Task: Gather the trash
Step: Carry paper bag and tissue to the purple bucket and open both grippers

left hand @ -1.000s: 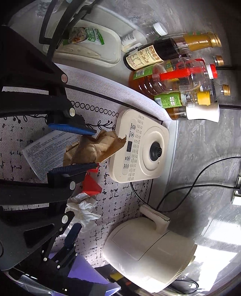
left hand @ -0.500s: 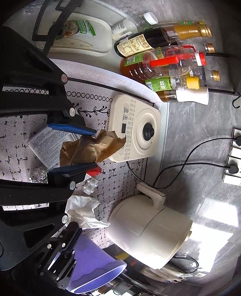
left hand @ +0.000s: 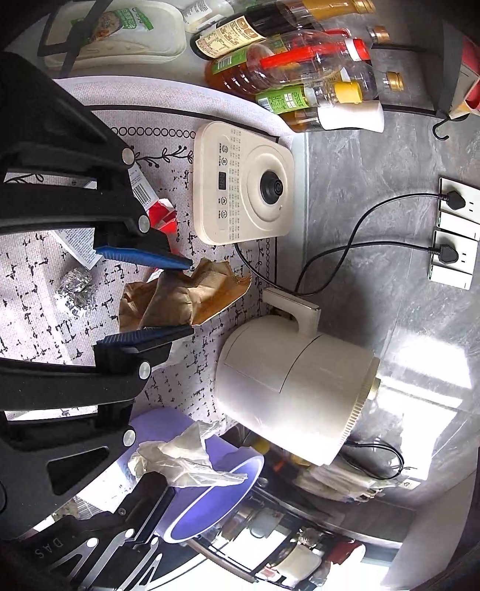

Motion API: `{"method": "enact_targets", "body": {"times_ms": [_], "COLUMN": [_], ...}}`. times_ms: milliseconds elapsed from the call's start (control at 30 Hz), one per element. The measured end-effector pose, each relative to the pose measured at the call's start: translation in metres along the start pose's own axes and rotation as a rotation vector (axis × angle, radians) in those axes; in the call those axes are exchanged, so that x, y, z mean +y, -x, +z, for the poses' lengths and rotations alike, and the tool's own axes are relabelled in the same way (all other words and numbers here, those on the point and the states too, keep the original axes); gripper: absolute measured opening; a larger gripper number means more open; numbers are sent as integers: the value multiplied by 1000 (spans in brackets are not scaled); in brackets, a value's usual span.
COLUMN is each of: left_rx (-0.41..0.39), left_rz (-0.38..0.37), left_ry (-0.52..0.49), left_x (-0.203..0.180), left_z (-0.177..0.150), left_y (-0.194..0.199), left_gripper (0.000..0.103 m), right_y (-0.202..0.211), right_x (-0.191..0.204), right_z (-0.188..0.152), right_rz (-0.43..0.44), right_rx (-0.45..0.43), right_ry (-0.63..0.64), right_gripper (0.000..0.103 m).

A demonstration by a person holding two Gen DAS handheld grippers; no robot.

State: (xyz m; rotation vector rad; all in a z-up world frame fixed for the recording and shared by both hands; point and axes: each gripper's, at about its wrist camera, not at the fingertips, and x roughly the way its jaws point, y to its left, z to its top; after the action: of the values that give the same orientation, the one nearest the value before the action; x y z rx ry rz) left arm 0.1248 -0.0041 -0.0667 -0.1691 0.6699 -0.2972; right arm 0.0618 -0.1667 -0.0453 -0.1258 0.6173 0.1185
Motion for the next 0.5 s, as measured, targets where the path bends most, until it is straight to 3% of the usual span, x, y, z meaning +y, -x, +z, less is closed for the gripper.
{"method": "enact_targets", "body": {"times_ms": [500], "left_rx": [-88], "left_rz": [-42], "left_ry": [-55], "left_x": [-71], "left_z": [29], "left_y": [12], "left_gripper": [30], "right_y": [45], "right_x": [-55], "right_z": [17], "right_rz": [-43], "right_rx": [-139], "right_ry": [-31], "right_gripper": [8]}}
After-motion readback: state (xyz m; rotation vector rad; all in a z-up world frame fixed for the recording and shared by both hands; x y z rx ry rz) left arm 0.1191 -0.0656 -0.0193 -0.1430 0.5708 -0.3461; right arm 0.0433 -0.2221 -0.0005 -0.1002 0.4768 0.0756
